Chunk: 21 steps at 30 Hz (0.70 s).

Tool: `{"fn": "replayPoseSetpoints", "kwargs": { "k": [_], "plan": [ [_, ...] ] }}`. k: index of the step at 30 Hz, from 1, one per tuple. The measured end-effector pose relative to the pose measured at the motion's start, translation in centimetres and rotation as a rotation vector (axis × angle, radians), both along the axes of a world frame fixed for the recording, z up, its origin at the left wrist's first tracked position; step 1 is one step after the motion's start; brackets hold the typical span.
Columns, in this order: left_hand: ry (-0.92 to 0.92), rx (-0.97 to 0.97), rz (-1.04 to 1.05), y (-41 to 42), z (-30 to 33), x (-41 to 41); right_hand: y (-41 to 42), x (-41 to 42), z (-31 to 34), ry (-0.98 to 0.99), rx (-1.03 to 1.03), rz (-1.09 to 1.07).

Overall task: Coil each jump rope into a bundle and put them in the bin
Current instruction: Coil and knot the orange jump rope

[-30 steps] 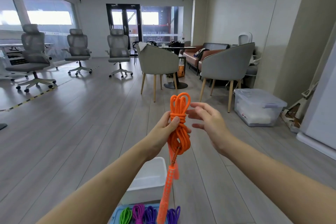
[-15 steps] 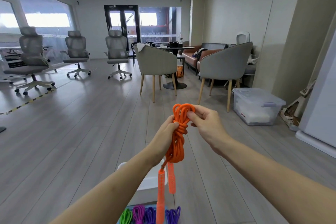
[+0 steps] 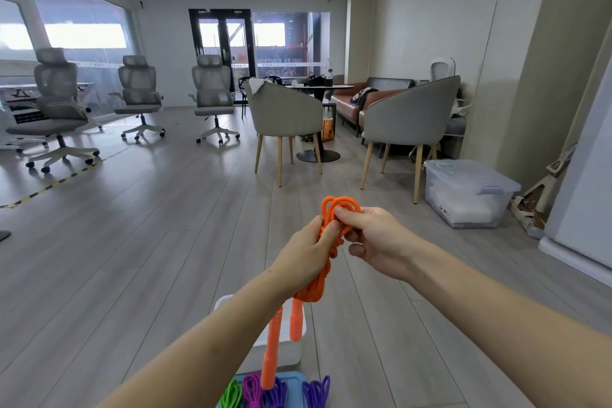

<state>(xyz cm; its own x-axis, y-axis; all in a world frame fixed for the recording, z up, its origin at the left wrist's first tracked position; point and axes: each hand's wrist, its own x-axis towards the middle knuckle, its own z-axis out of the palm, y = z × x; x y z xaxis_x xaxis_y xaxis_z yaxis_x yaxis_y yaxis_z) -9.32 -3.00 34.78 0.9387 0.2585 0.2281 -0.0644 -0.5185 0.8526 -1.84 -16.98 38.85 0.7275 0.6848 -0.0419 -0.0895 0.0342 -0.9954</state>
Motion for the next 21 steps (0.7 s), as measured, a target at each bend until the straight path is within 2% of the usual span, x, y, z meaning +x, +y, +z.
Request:
{"fn": "replayPoseSetpoints", "kwargs": {
  "k": [5, 12, 16, 21],
  "plan": [
    [-0.047, 0.108, 0.065, 0.0, 0.5, -0.2, 0.1, -0.4, 0.4, 0.026, 0.013, 0.021],
    [-0.116, 0.028, -0.042, 0.8, 0.9, -0.7, -1.0, -0.2, 0.7, 0.137, 0.205, 0.171],
    [-0.091, -0.001, -0.145, 0.8, 1.2, -1.1, -1.4, 0.1, 1.3, 0.056, 0.136, 0.187],
    [-0.052, -0.019, -0.157, 0.2, 1.7, -0.8, -0.8, 0.1, 1.4, 0.002, 0.051, 0.049]
  ]
}}
